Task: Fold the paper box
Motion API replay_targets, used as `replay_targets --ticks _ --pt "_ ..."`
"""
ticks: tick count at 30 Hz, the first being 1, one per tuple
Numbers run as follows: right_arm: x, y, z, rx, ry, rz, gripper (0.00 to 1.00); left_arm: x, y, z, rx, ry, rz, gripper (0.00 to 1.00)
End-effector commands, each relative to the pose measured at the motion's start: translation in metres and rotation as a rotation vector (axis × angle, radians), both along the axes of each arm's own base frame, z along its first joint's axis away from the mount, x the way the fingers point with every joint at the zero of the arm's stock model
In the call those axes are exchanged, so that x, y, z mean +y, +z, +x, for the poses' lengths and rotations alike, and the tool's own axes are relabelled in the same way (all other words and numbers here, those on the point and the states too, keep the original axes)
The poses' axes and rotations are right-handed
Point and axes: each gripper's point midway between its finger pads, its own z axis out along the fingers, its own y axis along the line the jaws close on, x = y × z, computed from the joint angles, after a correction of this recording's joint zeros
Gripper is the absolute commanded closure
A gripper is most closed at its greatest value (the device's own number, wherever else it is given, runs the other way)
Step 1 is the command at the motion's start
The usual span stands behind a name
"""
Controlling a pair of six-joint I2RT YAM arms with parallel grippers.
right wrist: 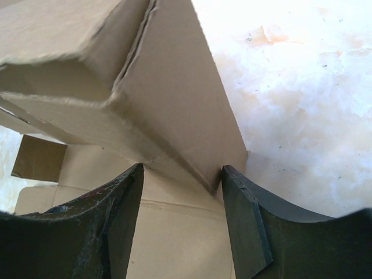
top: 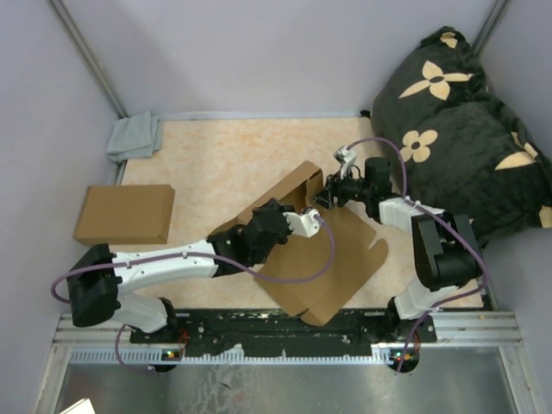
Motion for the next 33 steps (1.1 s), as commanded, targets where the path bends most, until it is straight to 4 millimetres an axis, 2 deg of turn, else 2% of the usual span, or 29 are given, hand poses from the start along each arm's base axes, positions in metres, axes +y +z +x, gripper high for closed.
replay_targets --ticks 1,6,10,13,16,18,19,21,22,23,24,25,30,33 --pt "0.005 0.025 0.024 -0.074 -0.022 0.033 0.45 -0.011 0.006 -0.010 0.013 -0.057 -0.072 1.00" --pt "0.010 0.022 0.031 -0.070 -0.056 0.012 0.55 -0.016 0.003 -0.014 0.022 -0.075 -0.070 1.00" --pt "0.014 0.022 0.031 -0.064 -0.070 0.010 0.86 -0.017 0.002 -0.014 0.022 -0.069 -0.066 1.00" --pt "0.016 0.015 0.030 -0.040 -0.100 -0.010 0.99 -0.017 0.004 -0.012 0.016 -0.056 -0.074 1.00" --pt "0.013 0.007 0.030 -0.046 -0.175 -0.077 1.00 -0.017 0.010 -0.008 0.007 -0.013 -0.110 1.00" --pt "0.012 0.007 0.027 -0.070 -0.241 -0.112 1.00 -0.015 0.016 -0.004 -0.002 0.040 -0.144 0.95" --pt "0.008 0.007 0.028 -0.083 -0.289 -0.136 1.00 -0.015 0.019 -0.003 0.000 0.058 -0.169 0.91" --pt "0.005 0.008 0.025 -0.110 -0.346 -0.167 1.00 -0.016 0.024 -0.003 0.021 0.086 -0.212 0.74" --pt "0.003 0.009 0.023 -0.118 -0.371 -0.168 1.00 -0.017 0.027 -0.004 0.034 0.091 -0.238 0.71" --pt "0.000 0.010 0.022 -0.120 -0.396 -0.161 1.00 -0.018 0.031 -0.005 0.050 0.094 -0.269 0.64" --pt "-0.004 0.011 0.021 -0.121 -0.428 -0.155 1.00 -0.018 0.037 -0.007 0.062 0.095 -0.308 0.51" --pt "-0.008 0.011 0.019 -0.120 -0.449 -0.152 1.00 -0.019 0.042 -0.010 0.078 0.090 -0.347 0.44" --pt "-0.027 0.012 0.008 -0.132 -0.536 -0.158 1.00 -0.013 0.071 -0.024 0.117 0.043 -0.568 0.37" --pt "-0.041 0.015 -0.001 -0.155 -0.589 -0.178 1.00 0.007 0.096 -0.025 0.064 0.081 -0.726 0.40"
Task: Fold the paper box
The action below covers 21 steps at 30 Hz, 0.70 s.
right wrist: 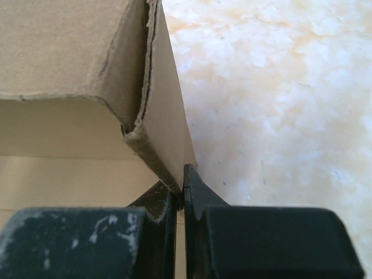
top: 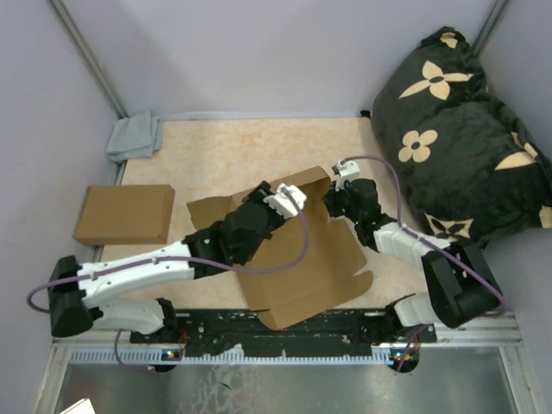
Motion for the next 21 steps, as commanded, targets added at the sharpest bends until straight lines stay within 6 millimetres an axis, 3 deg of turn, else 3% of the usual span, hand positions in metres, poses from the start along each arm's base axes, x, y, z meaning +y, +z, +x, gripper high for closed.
replay_targets --ticks 1,5,10,15,17,21 --pt "-0.029 0.023 -0.005 -0.092 -0.149 -0.012 1.00 0.024 0.048 -0.007 -0.047 0.067 -0.322 0.42" --pt "-0.052 0.027 -0.020 -0.113 -0.230 -0.046 1.00 0.062 0.062 0.007 -0.084 0.207 -0.489 0.41" --pt "-0.069 0.021 -0.031 -0.074 -0.294 -0.080 1.00 0.101 0.036 0.071 0.141 0.320 -0.657 0.40" --pt "-0.067 0.015 -0.034 -0.026 -0.298 -0.065 1.00 0.146 0.039 0.115 0.139 0.381 -0.809 0.41" --pt "-0.066 0.012 -0.033 0.004 -0.311 -0.051 1.00 0.161 0.022 0.131 0.208 0.401 -0.863 0.40" --pt "-0.063 0.011 -0.031 0.026 -0.327 -0.021 1.00 0.176 -0.045 0.142 0.414 0.429 -0.894 0.45"
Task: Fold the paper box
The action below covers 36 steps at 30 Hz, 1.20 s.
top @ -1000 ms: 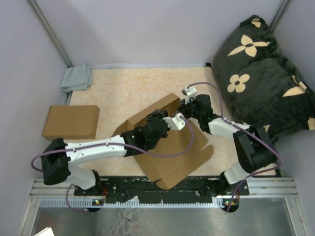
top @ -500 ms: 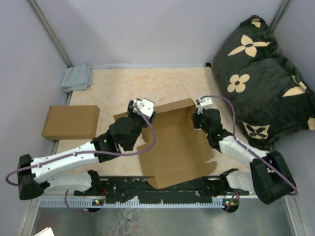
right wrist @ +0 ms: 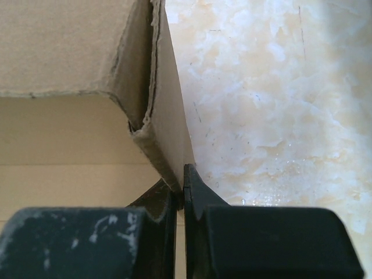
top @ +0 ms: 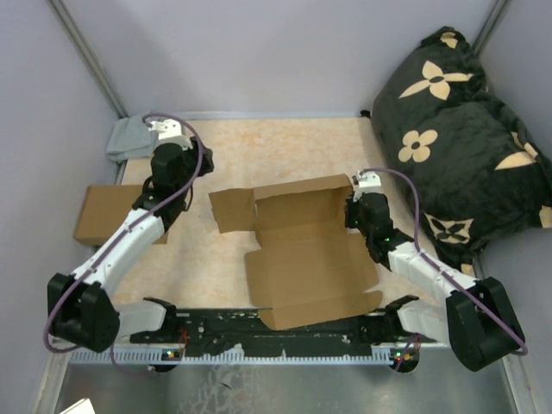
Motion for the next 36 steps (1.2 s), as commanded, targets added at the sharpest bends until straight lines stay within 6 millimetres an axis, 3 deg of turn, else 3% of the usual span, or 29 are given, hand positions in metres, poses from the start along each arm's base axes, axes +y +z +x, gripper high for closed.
replay_targets --ticks 1,4,7,14,22,26,31,36 --pt "0.004 0.012 0.009 -0.002 -0.049 0.061 1.00 -0.017 -0.061 -0.002 0.164 -0.153 -0.182 0.45" --pt "0.005 0.014 0.008 -0.003 -0.047 0.078 1.00 -0.024 -0.091 -0.021 0.178 -0.209 -0.225 0.45" --pt "0.006 0.016 0.007 0.001 -0.037 0.086 1.00 -0.028 -0.108 -0.041 0.173 -0.248 -0.267 0.45" --pt "0.010 0.010 0.008 0.034 -0.016 0.096 1.00 -0.056 -0.116 -0.075 0.174 -0.433 -0.362 0.46" --pt "0.016 0.007 0.007 0.053 0.007 0.109 1.00 -0.086 -0.098 -0.124 0.087 -0.628 -0.411 0.46" --pt "0.016 0.007 0.006 0.055 0.008 0.108 1.00 -0.101 -0.099 -0.143 0.103 -0.662 -0.367 0.46" --pt "0.017 0.007 0.006 0.058 0.013 0.117 1.00 -0.113 -0.104 -0.157 0.127 -0.657 -0.315 0.46" --pt "0.024 0.009 0.004 0.048 0.051 0.136 1.00 -0.112 -0.116 -0.153 0.145 -0.617 -0.286 0.46"
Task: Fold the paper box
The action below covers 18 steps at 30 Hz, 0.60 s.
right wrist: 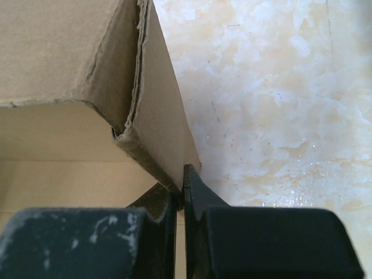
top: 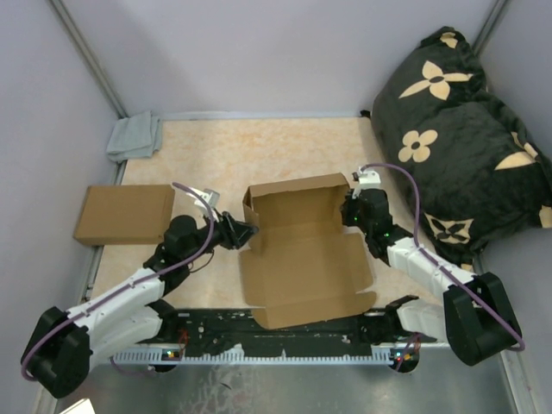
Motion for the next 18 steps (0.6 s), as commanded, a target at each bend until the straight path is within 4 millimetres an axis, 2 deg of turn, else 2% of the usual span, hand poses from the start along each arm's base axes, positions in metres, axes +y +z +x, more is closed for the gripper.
replay_targets --ticks 1,14,18 --pt "0.014 0.011 0.000 -0.013 0.052 0.057 1.00 0.006 -0.006 0.013 -0.014 0.076 0.052 0.46" --pt "0.025 0.018 -0.020 -0.069 0.167 0.100 1.00 0.008 0.008 0.051 -0.111 0.227 0.187 0.48" --pt "0.026 0.016 -0.025 -0.068 0.187 0.098 1.00 0.012 0.001 0.062 -0.117 0.275 0.247 0.48"
